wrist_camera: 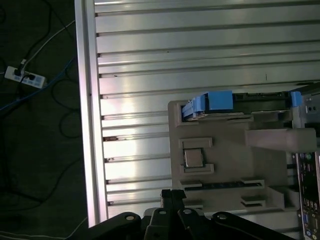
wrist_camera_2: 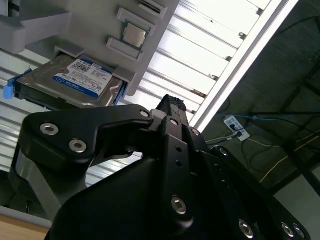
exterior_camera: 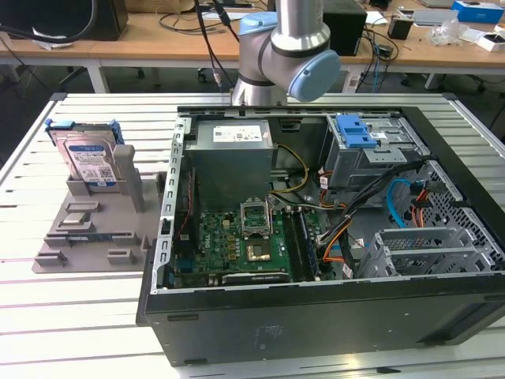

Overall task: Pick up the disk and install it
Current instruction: 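Reach for the disk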

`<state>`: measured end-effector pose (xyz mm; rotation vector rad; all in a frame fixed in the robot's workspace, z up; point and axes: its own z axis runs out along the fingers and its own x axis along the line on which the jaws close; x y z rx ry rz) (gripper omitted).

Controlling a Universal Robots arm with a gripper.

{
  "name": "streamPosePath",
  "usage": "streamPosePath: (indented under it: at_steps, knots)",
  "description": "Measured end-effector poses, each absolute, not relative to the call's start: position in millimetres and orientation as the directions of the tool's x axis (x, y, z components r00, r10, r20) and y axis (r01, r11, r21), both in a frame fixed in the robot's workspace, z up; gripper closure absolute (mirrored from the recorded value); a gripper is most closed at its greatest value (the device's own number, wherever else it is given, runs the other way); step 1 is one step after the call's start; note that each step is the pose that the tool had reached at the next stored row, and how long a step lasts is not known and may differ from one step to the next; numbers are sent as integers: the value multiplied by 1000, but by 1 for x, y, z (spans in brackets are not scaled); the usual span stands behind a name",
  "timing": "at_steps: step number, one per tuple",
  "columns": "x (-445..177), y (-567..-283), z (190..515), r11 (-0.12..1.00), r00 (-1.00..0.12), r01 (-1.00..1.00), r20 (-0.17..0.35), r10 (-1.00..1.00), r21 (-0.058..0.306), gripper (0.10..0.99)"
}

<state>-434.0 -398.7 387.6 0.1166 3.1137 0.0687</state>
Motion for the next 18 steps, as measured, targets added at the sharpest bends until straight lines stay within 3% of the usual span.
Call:
streamPosePath:
  at_steps: [18]
  knots:
    - [-465, -399, 387, 996, -997, 74, -23, 75, 45, 980]
